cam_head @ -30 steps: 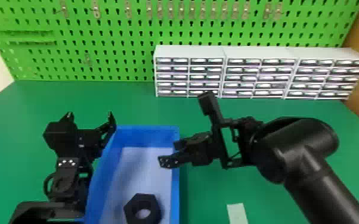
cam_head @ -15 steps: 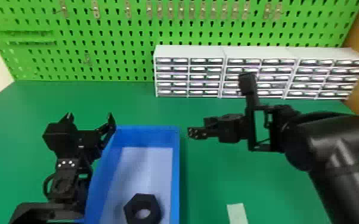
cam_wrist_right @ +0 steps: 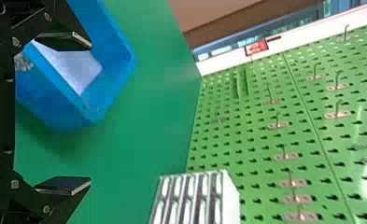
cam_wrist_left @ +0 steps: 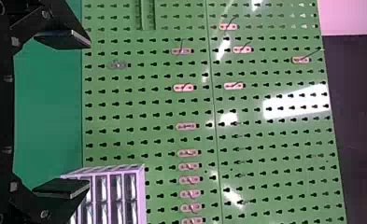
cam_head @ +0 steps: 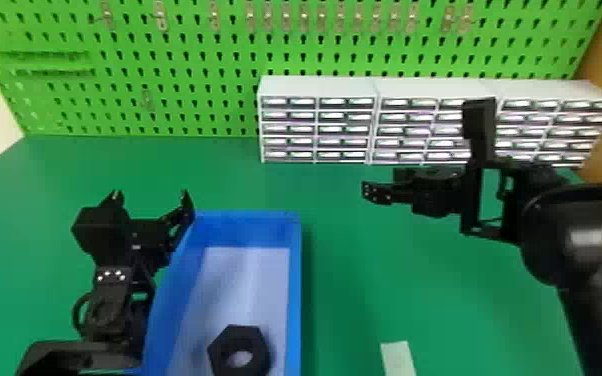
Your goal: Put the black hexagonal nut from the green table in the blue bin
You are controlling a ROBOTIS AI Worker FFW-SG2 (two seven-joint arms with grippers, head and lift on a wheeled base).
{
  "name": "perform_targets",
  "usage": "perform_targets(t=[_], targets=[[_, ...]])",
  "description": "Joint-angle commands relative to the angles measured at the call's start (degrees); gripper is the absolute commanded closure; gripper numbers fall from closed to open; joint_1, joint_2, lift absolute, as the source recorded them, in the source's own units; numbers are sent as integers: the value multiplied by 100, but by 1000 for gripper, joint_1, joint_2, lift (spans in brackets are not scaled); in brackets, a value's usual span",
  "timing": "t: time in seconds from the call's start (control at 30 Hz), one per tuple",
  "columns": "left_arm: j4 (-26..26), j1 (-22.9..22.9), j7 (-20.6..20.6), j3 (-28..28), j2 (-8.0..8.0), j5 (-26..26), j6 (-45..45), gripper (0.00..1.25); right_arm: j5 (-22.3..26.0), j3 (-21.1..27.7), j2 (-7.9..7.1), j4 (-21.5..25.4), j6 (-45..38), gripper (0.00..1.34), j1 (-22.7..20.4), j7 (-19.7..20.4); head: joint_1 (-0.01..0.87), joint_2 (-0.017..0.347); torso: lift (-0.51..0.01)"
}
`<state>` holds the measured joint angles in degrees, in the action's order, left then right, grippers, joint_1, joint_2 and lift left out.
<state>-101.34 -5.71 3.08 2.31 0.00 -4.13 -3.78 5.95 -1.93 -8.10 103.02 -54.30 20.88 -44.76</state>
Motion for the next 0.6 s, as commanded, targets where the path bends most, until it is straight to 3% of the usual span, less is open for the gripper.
perform_targets(t=[0.0, 0.37, 0.57], targets=[[0, 0, 0, -11, -15, 0, 0, 219, 20, 184, 27, 156, 209, 263, -146, 283, 657, 57, -95], [0, -26, 0, -55, -15, 26, 0, 219, 1154, 606, 142, 192, 1149, 263, -708, 1487, 657, 57, -95], [0, -35, 0, -55, -15, 26, 0, 219, 1374, 694, 186, 192, 1527, 265, -972, 1900, 657, 57, -95]])
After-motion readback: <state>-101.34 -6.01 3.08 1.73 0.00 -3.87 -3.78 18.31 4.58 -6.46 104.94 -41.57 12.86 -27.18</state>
